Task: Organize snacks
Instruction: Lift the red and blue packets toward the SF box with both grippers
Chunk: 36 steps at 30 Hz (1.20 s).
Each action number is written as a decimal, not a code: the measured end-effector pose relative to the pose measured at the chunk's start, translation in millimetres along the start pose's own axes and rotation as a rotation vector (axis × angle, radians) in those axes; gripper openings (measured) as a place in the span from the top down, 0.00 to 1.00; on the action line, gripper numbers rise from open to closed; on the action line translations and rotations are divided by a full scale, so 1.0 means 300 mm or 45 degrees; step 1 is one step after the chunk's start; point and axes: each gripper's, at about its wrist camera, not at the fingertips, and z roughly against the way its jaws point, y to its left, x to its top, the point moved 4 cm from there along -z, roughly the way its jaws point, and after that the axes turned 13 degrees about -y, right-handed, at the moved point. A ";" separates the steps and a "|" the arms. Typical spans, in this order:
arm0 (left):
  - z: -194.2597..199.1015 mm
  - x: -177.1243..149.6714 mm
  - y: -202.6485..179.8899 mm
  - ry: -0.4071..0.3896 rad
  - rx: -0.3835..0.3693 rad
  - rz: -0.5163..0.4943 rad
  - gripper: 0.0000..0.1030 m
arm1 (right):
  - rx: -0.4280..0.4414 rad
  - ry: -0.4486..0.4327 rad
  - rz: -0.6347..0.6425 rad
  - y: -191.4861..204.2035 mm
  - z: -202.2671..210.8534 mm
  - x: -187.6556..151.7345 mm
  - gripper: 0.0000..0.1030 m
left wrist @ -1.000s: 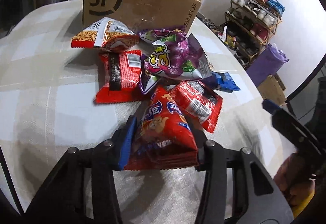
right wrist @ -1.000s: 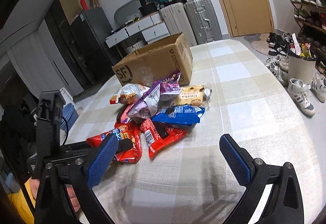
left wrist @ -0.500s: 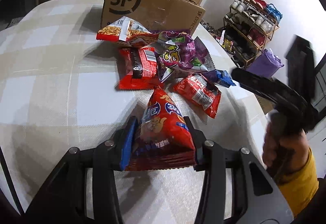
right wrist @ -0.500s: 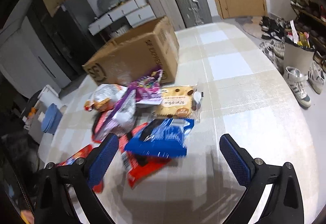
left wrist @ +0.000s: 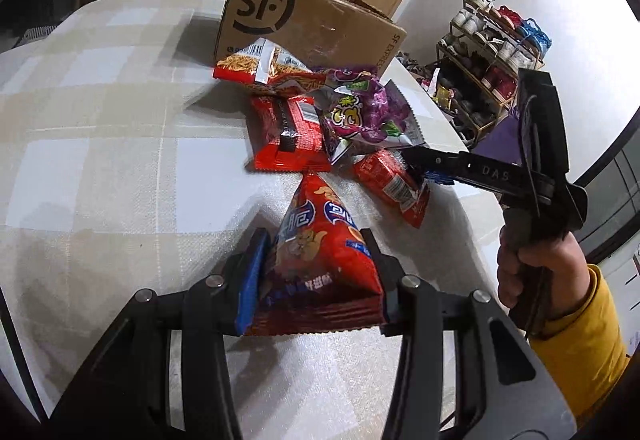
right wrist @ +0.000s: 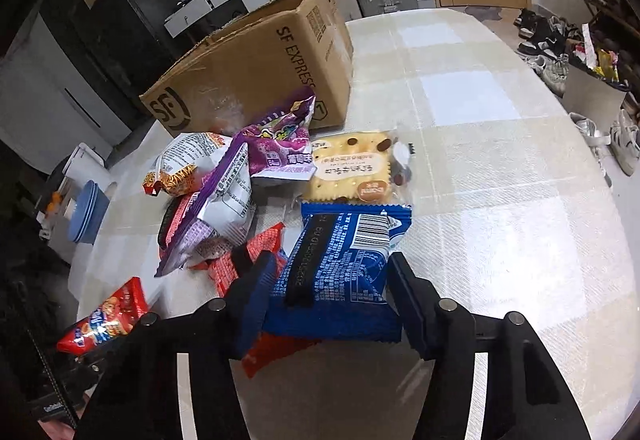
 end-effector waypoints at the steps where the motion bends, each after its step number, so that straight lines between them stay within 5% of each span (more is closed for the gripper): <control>1: 0.010 -0.001 0.001 -0.006 -0.004 -0.002 0.60 | 0.006 -0.006 -0.007 -0.004 0.011 -0.003 0.47; 10: 0.117 0.014 -0.035 -0.067 -0.016 -0.039 0.60 | 0.054 -0.086 0.006 0.038 0.169 -0.044 0.54; 25: 0.277 -0.029 -0.105 -0.103 -0.028 -0.081 0.60 | 0.251 -0.141 -0.307 -0.025 0.303 -0.132 0.54; 36: 0.296 -0.023 -0.122 -0.097 -0.017 -0.096 0.60 | 0.359 -0.233 -0.243 0.068 0.403 -0.068 0.54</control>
